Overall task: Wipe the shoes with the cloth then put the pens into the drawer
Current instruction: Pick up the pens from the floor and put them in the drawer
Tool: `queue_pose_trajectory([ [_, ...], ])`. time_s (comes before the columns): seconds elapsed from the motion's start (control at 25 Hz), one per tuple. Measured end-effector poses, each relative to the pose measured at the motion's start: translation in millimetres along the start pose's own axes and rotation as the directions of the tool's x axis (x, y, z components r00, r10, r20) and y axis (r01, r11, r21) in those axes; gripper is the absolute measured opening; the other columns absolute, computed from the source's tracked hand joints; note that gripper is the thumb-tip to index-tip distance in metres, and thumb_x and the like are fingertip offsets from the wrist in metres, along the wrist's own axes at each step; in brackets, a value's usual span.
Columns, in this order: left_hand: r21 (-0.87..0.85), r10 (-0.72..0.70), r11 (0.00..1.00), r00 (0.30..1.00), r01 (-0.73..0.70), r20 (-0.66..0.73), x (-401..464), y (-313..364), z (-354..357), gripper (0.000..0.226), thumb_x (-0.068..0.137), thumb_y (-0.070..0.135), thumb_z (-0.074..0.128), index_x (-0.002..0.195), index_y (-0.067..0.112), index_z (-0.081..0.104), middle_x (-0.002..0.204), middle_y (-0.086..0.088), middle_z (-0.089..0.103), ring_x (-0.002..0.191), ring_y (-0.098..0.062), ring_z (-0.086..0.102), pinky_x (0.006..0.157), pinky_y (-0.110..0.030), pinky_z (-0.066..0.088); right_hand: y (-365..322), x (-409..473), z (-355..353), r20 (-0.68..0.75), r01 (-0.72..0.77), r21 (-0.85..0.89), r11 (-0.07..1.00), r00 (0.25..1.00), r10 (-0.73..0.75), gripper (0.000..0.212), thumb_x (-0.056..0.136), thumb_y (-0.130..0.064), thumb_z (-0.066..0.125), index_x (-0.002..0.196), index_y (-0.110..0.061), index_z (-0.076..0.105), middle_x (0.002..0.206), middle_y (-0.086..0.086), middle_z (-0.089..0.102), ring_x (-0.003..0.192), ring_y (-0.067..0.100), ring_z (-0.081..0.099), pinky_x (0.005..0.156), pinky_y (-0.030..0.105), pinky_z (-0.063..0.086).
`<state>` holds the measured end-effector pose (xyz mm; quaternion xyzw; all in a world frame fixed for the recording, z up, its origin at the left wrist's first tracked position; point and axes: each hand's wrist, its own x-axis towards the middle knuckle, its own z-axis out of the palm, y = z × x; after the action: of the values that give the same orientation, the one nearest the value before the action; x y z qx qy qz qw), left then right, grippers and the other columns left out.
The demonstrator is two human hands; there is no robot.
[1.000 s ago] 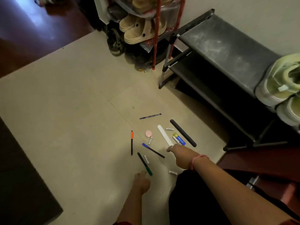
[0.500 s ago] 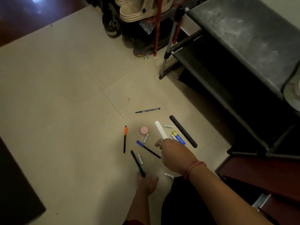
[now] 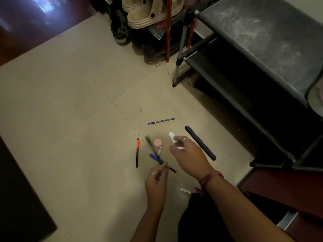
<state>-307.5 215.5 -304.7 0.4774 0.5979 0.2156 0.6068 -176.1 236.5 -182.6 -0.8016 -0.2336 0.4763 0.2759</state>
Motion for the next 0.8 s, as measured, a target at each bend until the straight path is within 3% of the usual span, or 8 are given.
queue_pose_trajectory([
  [0.08,-0.016,0.232,0.972,0.946,-0.235,0.227,-9.2,43.5,3.7,0.021,0.091,0.002,0.06,0.1,0.016,0.071,0.101,0.003,0.069,0.095,-0.006,0.065,0.08,-0.018,0.053,-3.3,-1.0,-4.4,0.08,-0.069,0.146,0.987,0.995,0.058,0.049,0.091,-0.045,0.053,0.131,-0.018,0.047,0.119,-0.006,0.055,0.108,0.011,0.054,0.092,0.027,0.044],
  [0.16,-0.093,0.349,0.934,0.832,-0.344,0.431,-9.2,61.8,1.6,0.02,0.089,0.0,0.059,0.093,0.016,0.069,0.1,-0.001,0.069,0.094,-0.011,0.066,0.081,-0.022,0.054,-3.1,0.5,-7.3,0.097,-0.075,0.22,0.973,0.994,0.054,0.028,0.095,-0.036,0.049,0.116,-0.018,0.054,0.1,-0.004,0.062,0.095,0.01,0.059,0.086,0.029,0.049],
  [0.24,-0.191,0.269,0.962,0.783,-0.194,0.56,3.9,54.1,-3.4,0.015,0.086,0.0,0.056,0.086,0.009,0.068,0.105,-0.005,0.069,0.099,-0.017,0.066,0.088,-0.032,0.054,-0.5,5.8,-9.9,-0.031,-0.075,0.301,0.951,0.996,0.088,0.017,0.099,-0.021,0.039,0.103,-0.018,0.055,0.088,0.002,0.065,0.086,0.015,0.062,0.074,0.028,0.052],
  [0.32,0.12,0.121,0.964,0.796,-0.236,0.593,33.4,23.0,-4.8,0.015,0.086,0.007,0.051,0.089,0.009,0.066,0.127,-0.006,0.06,0.116,-0.017,0.057,0.1,-0.042,0.048,4.1,11.1,-14.4,-0.203,-0.076,0.292,0.953,0.969,0.139,0.017,0.1,-0.022,0.037,0.101,-0.018,0.053,0.081,0.005,0.062,0.072,0.015,0.059,0.063,0.026,0.048],
  [0.4,0.728,-0.087,0.456,0.789,-0.511,0.608,60.6,-18.5,-3.8,0.032,0.091,0.012,0.046,0.12,0.011,0.059,0.153,-0.009,0.03,0.14,-0.023,0.032,0.114,-0.049,0.029,5.8,14.4,-18.8,-0.276,-0.066,0.165,0.984,0.955,0.11,0.019,0.1,-0.028,0.038,0.1,-0.015,0.052,0.078,0.004,0.057,0.064,0.012,0.052,0.056,0.026,0.045],
  [0.48,0.799,-0.253,-0.025,0.777,-0.6,0.576,72.3,-47.9,2.4,0.048,0.096,0.014,0.04,0.143,0.007,0.037,0.161,-0.012,-0.002,0.149,-0.03,0.0,0.116,-0.058,0.006,10.1,15.9,-25.5,-0.272,-0.063,-0.082,0.995,0.961,0.038,0.022,0.1,-0.03,0.038,0.099,-0.014,0.053,0.071,-0.002,0.05,0.06,0.008,0.046,0.049,0.021,0.033],
  [0.6,0.718,-0.258,-0.264,0.764,-0.644,0.591,73.0,-63.6,11.6,0.056,0.1,0.025,0.034,0.152,0.008,0.018,0.161,-0.013,-0.009,0.148,-0.032,-0.008,0.113,-0.062,-0.006,23.3,14.2,-42.2,-0.273,-0.071,-0.405,0.912,0.961,-0.046,0.023,0.099,-0.032,0.036,0.097,-0.017,0.054,0.069,-0.001,0.052,0.059,0.012,0.05,0.049,0.024,0.033],
  [0.8,0.67,-0.29,-0.419,0.789,-0.613,0.541,87.7,-68.7,16.1,0.056,0.103,0.027,0.027,0.153,0.007,0.01,0.161,-0.013,-0.001,0.148,-0.031,-0.005,0.113,-0.061,-0.007,36.5,15.7,-47.8,-0.275,-0.114,-0.583,0.805,0.96,-0.063,0.024,0.097,-0.033,0.036,0.097,-0.017,0.055,0.075,0.005,0.059,0.067,0.025,0.059,0.056,0.032,0.048],
])
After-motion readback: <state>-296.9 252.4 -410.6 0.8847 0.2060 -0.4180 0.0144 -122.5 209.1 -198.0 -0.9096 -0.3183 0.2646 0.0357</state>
